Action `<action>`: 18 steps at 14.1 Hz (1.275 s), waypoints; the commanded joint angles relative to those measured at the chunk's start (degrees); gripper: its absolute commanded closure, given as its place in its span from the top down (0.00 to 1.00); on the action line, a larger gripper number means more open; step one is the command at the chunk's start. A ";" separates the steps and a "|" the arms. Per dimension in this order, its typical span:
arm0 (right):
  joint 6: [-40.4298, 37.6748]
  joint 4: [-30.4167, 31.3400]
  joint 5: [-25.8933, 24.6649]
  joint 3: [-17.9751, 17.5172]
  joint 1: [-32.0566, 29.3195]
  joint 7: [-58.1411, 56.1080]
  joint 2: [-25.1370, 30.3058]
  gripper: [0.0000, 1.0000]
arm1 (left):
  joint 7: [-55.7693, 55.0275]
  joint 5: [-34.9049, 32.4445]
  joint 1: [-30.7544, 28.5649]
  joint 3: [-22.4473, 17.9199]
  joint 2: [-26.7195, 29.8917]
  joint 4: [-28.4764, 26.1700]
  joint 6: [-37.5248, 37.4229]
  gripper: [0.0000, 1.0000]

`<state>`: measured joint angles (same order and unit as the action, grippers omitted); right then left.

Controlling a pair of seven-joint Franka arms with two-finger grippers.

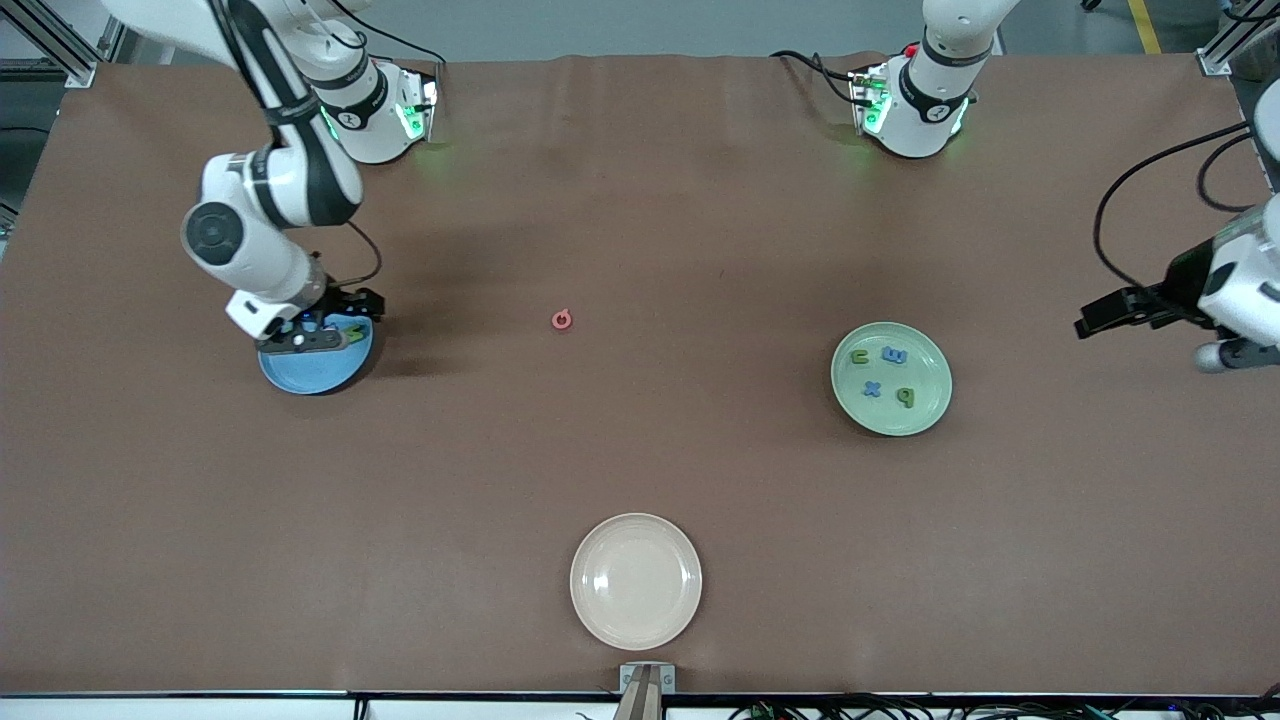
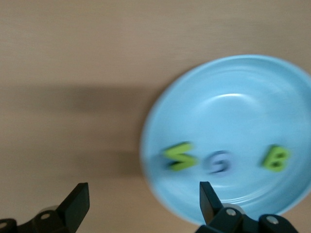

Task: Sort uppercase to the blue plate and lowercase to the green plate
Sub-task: 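Move the right gripper toward the pink q while the left gripper withdraws, then lower the right gripper and grasp the pink q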

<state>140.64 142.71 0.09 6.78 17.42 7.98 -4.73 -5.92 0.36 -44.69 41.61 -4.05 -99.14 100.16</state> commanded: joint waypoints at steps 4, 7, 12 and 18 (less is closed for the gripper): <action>0.24 -3.39 0.96 0.51 17.63 23.45 0.25 1.00 | 4.95 4.91 -1.45 -2.33 5.99 0.52 -3.30 1.00; 4.97 -4.54 1.05 0.51 23.35 30.24 -2.21 1.00 | 4.86 4.47 4.14 -5.73 5.20 2.01 -3.13 1.00; 12.72 -6.90 1.05 0.51 29.77 37.62 -9.14 1.00 | 4.86 4.03 30.85 -32.78 3.79 4.30 -2.86 1.00; 12.73 -15.61 0.96 0.60 33.73 43.35 -18.02 0.99 | 4.60 4.21 47.07 -48.47 3.70 4.39 -2.78 1.00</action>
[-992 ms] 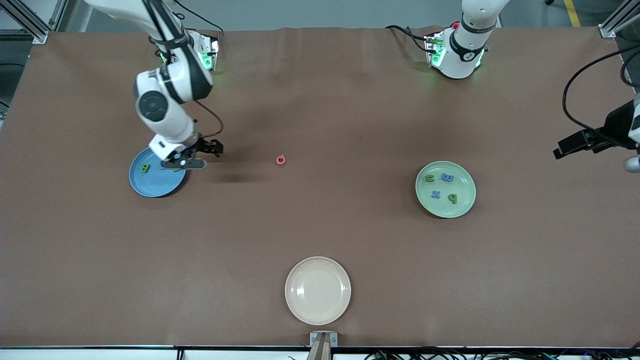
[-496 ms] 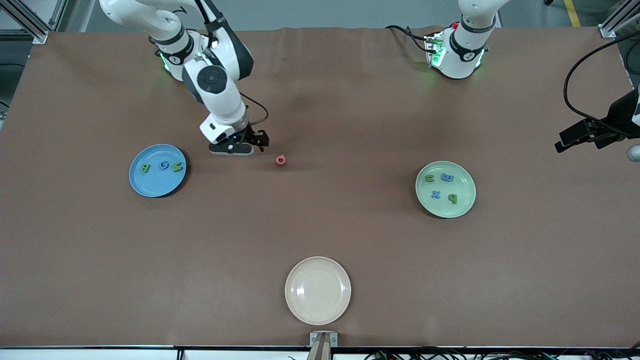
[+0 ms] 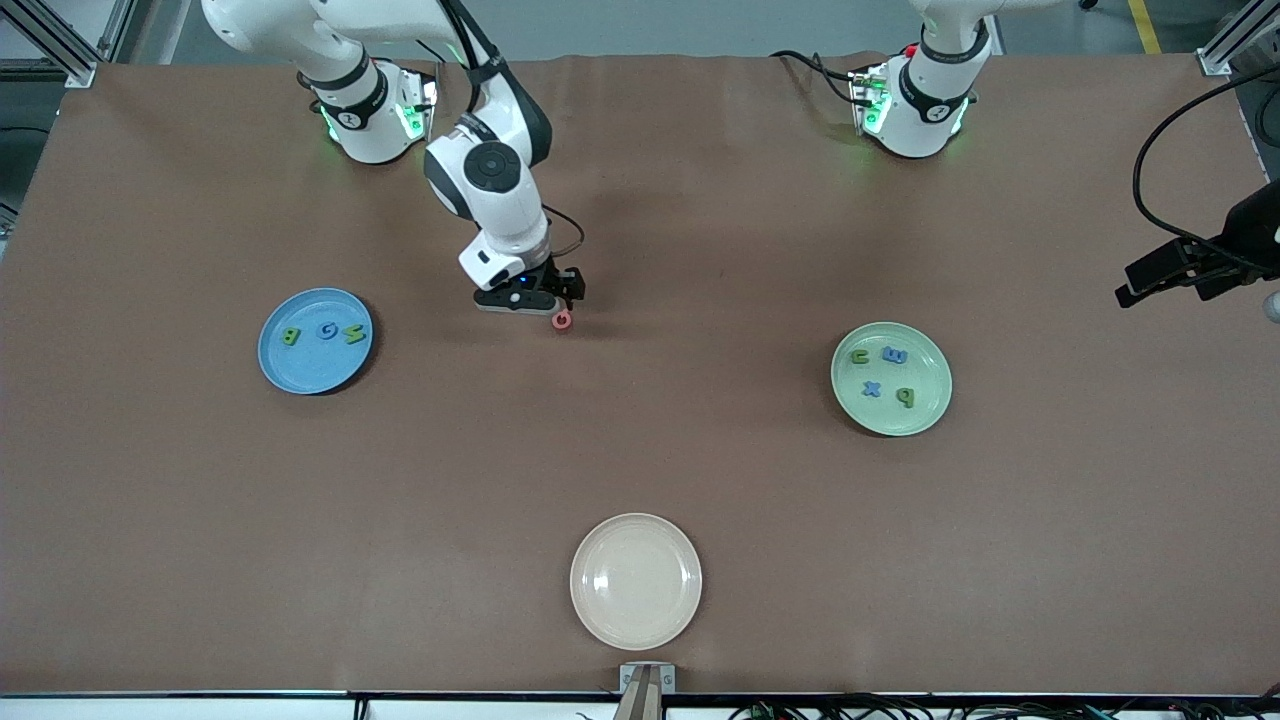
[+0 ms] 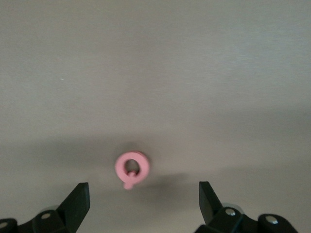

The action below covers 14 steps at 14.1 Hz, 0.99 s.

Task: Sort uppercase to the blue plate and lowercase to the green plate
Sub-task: 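Lower the right gripper and grasp the pink q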

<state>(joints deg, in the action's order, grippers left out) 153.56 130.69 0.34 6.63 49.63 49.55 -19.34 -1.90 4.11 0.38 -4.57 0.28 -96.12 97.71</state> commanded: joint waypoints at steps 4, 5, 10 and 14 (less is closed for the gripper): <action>-0.02 -4.66 0.54 0.76 1.96 1.78 -5.35 0.98 | 0.58 0.46 2.25 -2.37 -0.63 1.38 -0.32 1.00; -0.11 -4.66 0.45 0.84 1.96 1.69 -5.61 0.97 | 0.58 0.81 1.64 -2.28 -0.63 1.38 -0.32 1.00; -0.02 -5.27 -0.25 0.84 1.96 1.61 -7.37 0.94 | 0.58 0.72 1.99 -2.28 -0.63 1.29 -0.15 1.00; -0.02 -5.36 -0.25 0.84 1.96 1.61 -7.37 0.83 | 0.32 0.20 2.25 -2.02 -0.37 1.38 -0.23 1.00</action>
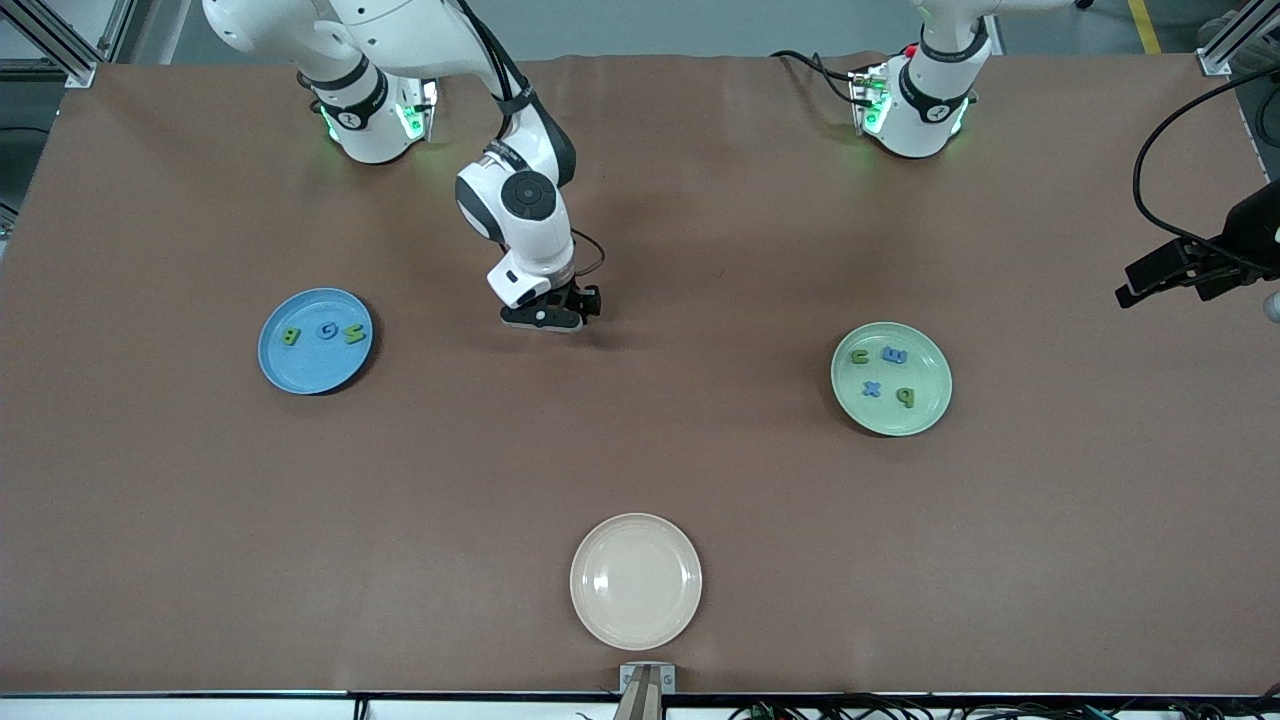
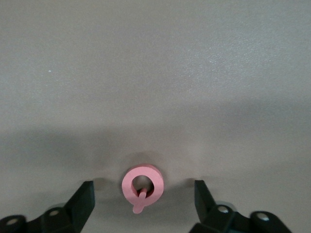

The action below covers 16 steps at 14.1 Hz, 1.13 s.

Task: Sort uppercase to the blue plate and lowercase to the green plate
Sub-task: 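Lower the right gripper and grasp the pink q, then carry the pink q with the right gripper to the blue plate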

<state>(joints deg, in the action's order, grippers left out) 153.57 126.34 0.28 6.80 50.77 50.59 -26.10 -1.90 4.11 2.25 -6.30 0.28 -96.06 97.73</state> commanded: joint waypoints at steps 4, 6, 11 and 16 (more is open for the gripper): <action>-0.02 -1.01 -0.19 0.67 0.83 0.56 -0.88 0.72 | 0.67 0.02 0.21 -0.38 0.07 1.75 -0.70 1.00; -0.02 -1.01 -0.19 0.67 0.83 0.56 -1.23 0.70 | 0.76 -2.51 0.38 -0.12 0.25 2.10 -0.70 1.00; -0.02 -1.27 -0.19 0.67 0.65 0.56 -1.41 0.38 | 0.23 -3.76 -0.23 2.69 1.03 3.86 -0.79 1.00; -0.72 -1.27 -0.10 0.76 -0.58 0.21 -1.32 0.01 | 0.14 -3.32 0.12 2.78 0.34 7.37 -2.19 1.00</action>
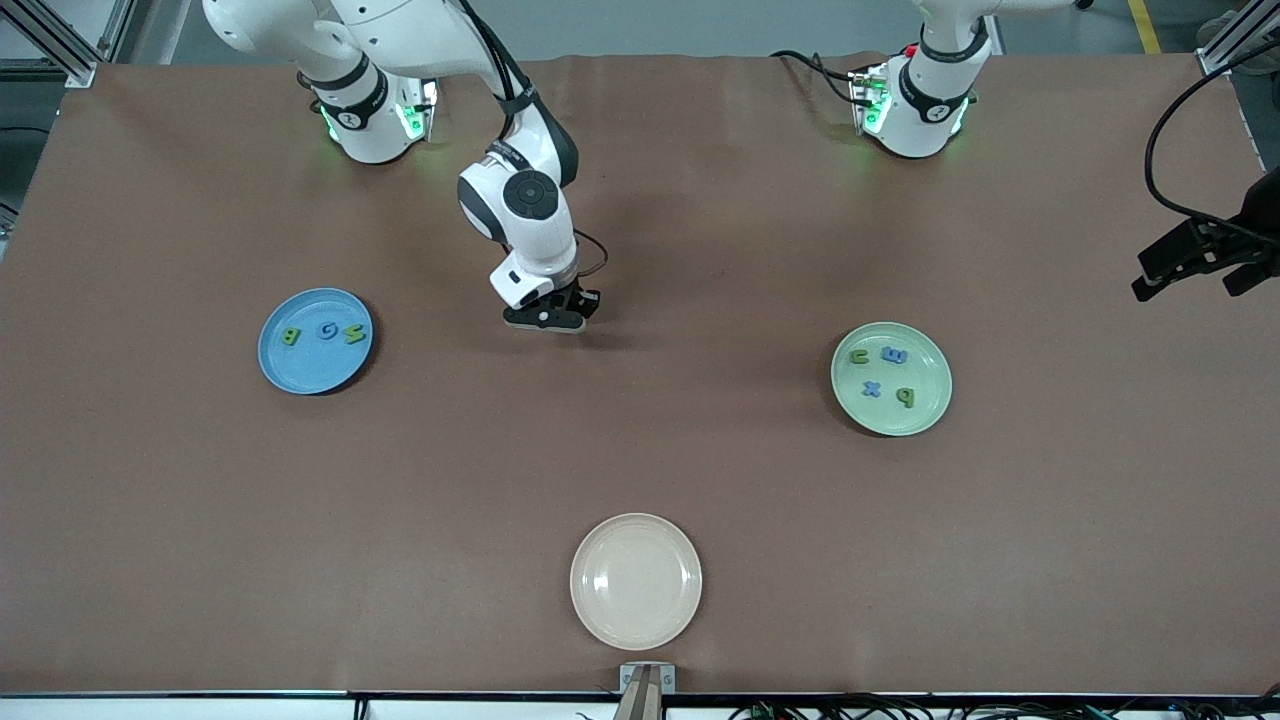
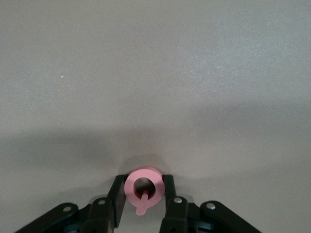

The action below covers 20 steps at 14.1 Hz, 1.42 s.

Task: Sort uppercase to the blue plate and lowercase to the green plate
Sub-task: 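Carry the pink q with the right gripper to the blue plate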

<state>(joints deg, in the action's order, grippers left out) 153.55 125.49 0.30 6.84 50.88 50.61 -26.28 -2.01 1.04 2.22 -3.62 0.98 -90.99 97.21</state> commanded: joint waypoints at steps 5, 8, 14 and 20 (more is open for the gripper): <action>-9.04 0.01 -0.13 0.89 -6.31 -9.81 3.68 0.00 | 0.16 -0.16 0.42 0.11 -0.45 2.84 -4.75 1.00; -16.77 0.54 -0.13 0.89 -12.19 -20.16 9.03 0.00 | 0.16 -0.16 0.50 0.20 -0.46 2.84 -6.42 1.00; -19.52 7.74 -0.21 0.98 -27.56 -45.74 18.27 0.00 | 0.25 -0.16 0.42 0.20 -0.46 2.84 -6.42 1.00; -18.47 8.10 -0.21 0.98 -40.23 -63.95 17.75 0.01 | 0.25 -0.16 0.42 0.20 -0.46 2.84 -6.42 1.00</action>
<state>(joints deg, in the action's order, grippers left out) 134.30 132.63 0.22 8.96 12.97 -10.48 -9.58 -2.01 1.04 2.43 -3.34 0.97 -89.67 92.11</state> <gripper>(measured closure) 0.634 0.000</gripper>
